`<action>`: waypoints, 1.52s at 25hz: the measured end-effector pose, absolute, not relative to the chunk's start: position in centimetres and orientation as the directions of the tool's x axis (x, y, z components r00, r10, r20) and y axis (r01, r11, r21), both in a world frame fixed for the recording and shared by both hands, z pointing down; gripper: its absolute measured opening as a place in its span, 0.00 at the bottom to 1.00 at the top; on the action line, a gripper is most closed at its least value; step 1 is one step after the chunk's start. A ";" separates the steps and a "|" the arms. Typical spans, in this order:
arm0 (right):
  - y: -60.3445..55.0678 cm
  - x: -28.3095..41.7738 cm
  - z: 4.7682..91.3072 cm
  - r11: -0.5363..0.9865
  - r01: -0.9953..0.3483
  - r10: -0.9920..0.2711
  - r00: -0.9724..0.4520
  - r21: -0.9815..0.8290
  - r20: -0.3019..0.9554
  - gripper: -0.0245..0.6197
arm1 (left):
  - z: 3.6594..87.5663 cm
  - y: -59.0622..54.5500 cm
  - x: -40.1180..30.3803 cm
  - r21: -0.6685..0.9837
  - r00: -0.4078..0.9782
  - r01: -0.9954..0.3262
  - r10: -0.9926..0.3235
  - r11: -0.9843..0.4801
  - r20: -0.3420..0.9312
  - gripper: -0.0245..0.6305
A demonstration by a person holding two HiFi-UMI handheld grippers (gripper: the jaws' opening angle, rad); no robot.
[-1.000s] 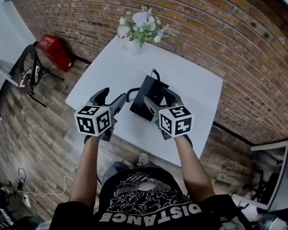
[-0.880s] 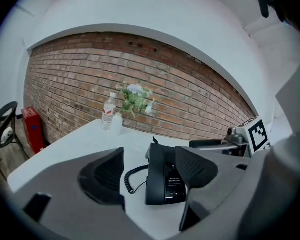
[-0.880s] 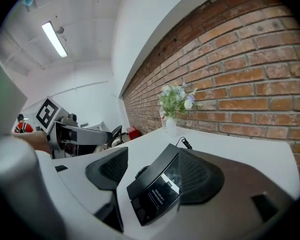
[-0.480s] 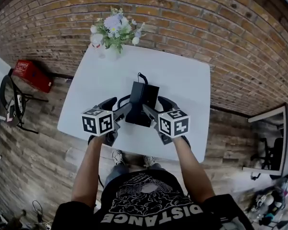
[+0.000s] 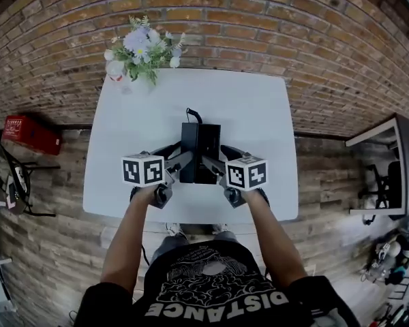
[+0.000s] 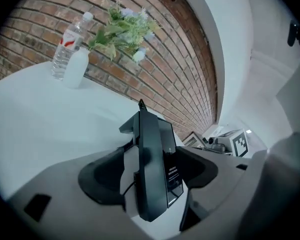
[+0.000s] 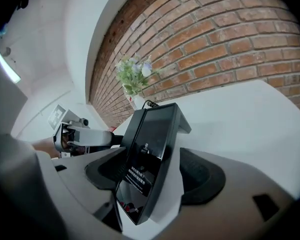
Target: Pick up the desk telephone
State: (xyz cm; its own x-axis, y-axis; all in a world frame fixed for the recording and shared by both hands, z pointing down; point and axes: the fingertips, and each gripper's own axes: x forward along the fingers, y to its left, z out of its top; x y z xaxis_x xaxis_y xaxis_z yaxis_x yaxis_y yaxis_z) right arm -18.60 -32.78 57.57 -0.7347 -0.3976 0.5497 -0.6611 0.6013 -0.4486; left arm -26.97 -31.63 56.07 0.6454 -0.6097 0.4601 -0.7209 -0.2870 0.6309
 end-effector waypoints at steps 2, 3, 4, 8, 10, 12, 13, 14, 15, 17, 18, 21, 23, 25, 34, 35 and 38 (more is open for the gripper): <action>-32.8 -18.8 58.2 0.584 -0.663 -0.388 -0.735 -0.469 0.556 0.51 | 56.5 -32.0 -26.3 0.655 0.682 -0.692 -0.571 -0.303 0.457 0.50; -32.7 -19.0 58.5 0.577 -0.661 -0.381 -0.737 -0.479 0.558 0.51 | 56.8 -32.0 -25.9 0.664 0.698 -0.681 -0.551 -0.311 0.458 0.50; -32.6 -19.1 58.8 0.569 -0.660 -0.373 -0.739 -0.491 0.560 0.51 | 57.0 -32.1 -25.6 0.670 0.712 -0.671 -0.530 -0.318 0.461 0.50; -32.2 -19.3 59.8 0.535 -0.656 -0.348 -0.746 -0.533 0.568 0.51 | 57.9 -32.1 -24.7 0.682 0.742 -0.651 -0.473 -0.335 0.476 0.50; -32.2 -19.3 59.9 0.519 -0.647 -0.340 -0.756 -0.558 0.560 0.51 | 58.2 -32.3 -24.5 0.691 0.748 -0.643 -0.463 -0.329 0.476 0.50; -32.2 -19.4 60.0 0.504 -0.637 -0.331 -0.766 -0.584 0.551 0.51 | 58.6 -32.5 -24.4 0.706 0.757 -0.632 -0.452 -0.320 0.472 0.50; -32.2 -19.4 60.0 0.496 -0.632 -0.327 -0.771 -0.595 0.546 0.51 | 58.7 -32.5 -24.4 0.715 0.762 -0.624 -0.448 -0.314 0.468 0.50; -32.2 -19.4 60.1 0.488 -0.628 -0.324 -0.775 -0.607 0.542 0.50 | 58.8 -32.5 -24.3 0.723 0.766 -0.618 -0.445 -0.310 0.464 0.50; -32.2 -19.4 60.2 0.481 -0.623 -0.321 -0.779 -0.616 0.538 0.51 | 58.8 -32.5 -24.3 0.728 0.768 -0.614 -0.444 -0.307 0.461 0.50; -32.2 -19.4 60.2 0.476 -0.618 -0.318 -0.784 -0.625 0.534 0.50 | 58.8 -32.6 -24.2 0.730 0.771 -0.610 -0.442 -0.308 0.458 0.49; -32.2 -19.4 60.2 0.477 -0.617 -0.317 -0.785 -0.626 0.532 0.50 | 58.8 -32.7 -24.2 0.731 0.773 -0.608 -0.441 -0.310 0.456 0.49; -32.2 -19.6 60.1 0.480 -0.604 -0.311 -0.795 -0.636 0.521 0.49 | 58.8 -32.8 -24.0 0.742 0.783 -0.594 -0.436 -0.311 0.444 0.46; -32.1 -19.6 60.1 0.475 -0.596 -0.307 -0.802 -0.647 0.513 0.46 | 58.8 -32.8 -23.8 0.750 0.788 -0.586 -0.434 -0.307 0.437 0.42; -32.0 -19.6 60.1 0.472 -0.595 -0.306 -0.803 -0.651 0.512 0.46 | 58.9 -32.8 -23.8 0.746 0.780 -0.594 -0.441 -0.301 0.443 0.35; -32.1 -19.5 59.9 0.456 -0.607 -0.340 -0.795 -0.651 0.502 0.45 | 58.7 -32.8 -23.9 0.732 0.746 -0.621 -0.499 -0.280 0.442 0.34; -32.1 -19.5 59.7 0.459 -0.608 -0.348 -0.794 -0.648 0.499 0.45 | 58.5 -32.8 -23.9 0.732 0.742 -0.621 -0.511 -0.279 0.434 0.34; -32.2 -19.4 58.5 0.481 -0.605 -0.367 -0.796 -0.634 0.481 0.44 | 57.4 -32.8 -24.0 0.742 0.737 -0.610 -0.541 -0.276 0.405 0.34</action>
State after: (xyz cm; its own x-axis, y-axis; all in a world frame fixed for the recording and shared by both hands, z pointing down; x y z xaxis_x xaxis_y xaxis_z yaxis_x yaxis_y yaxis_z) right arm -19.42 -32.24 58.47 -0.7961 -0.3673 0.4809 -0.6051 0.4810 -0.6344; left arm -23.97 -32.78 57.43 0.7373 -0.5410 0.4045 -0.6102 -0.2765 0.7424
